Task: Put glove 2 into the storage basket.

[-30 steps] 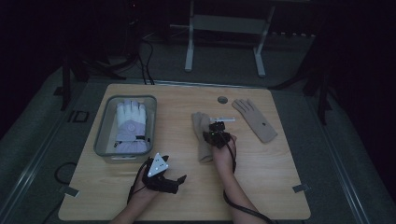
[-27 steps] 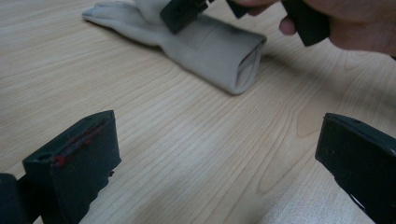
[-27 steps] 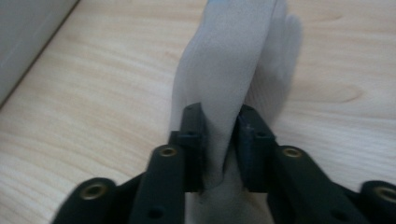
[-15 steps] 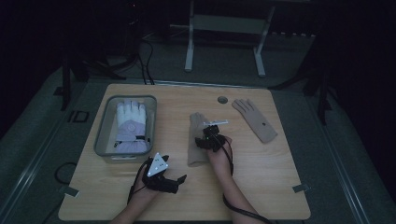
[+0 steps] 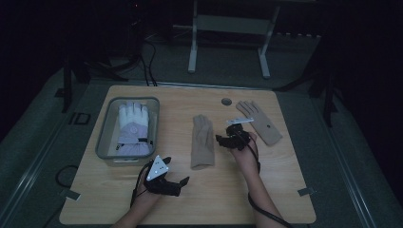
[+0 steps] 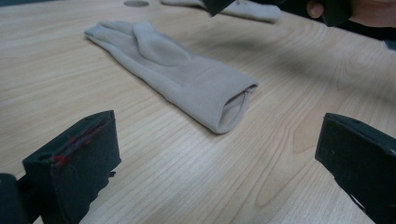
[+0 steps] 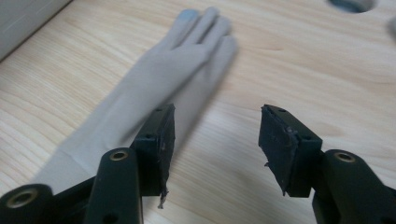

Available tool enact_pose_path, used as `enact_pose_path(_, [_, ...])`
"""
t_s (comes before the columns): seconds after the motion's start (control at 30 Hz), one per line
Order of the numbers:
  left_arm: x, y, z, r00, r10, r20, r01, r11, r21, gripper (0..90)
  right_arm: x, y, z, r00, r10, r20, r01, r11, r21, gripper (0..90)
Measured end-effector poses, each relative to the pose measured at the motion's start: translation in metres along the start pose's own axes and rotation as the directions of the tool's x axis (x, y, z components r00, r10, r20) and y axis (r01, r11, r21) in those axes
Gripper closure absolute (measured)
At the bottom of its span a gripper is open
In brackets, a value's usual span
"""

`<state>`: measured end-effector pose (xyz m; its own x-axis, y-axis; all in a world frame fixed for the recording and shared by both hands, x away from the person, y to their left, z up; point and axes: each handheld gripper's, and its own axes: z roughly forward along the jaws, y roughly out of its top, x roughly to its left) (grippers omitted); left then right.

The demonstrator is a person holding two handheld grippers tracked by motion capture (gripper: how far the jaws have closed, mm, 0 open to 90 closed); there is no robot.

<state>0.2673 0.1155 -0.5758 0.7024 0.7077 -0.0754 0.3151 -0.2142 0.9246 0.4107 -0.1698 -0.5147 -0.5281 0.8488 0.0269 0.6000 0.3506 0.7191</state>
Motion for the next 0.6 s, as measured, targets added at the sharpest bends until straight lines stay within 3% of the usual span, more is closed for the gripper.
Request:
enact_pose_path(0.03, [0.0,0.0,0.0,1.0,0.001,-0.002,-0.001,1.0,0.001,0.0,-0.012,0.0,-0.01,0.9999,-0.013,0.005,0.013,1.0,-0.025,44.9])
enact_pose_path(0.17, [-0.003,0.0,0.001,0.9998,0.015,-0.016,-0.015,0.9998,0.011,0.0,-0.027,0.0,-0.023,0.9996,-0.02,0.022,0.021,0.999,-0.04,43.7])
enact_pose_path(0.3, [-0.001,0.0,0.001,1.0,-0.002,-0.008,0.002,1.0,0.007,0.0,-0.058,-0.001,-0.042,0.9982,0.012,0.058,-0.008,0.998,-0.064,43.4])
enact_pose_path(0.43, [0.0,0.0,0.001,0.9999,-0.013,-0.008,0.013,0.9999,0.01,0.0,-0.08,-0.004,-0.048,0.9956,0.055,0.077,-0.049,0.996,-0.074,43.3])
enact_pose_path(0.6, [-0.001,0.0,0.001,0.9999,-0.006,-0.012,0.007,0.9999,0.014,0.0,-0.107,-0.003,-0.049,0.9883,0.069,0.137,-0.061,0.996,-0.061,43.4])
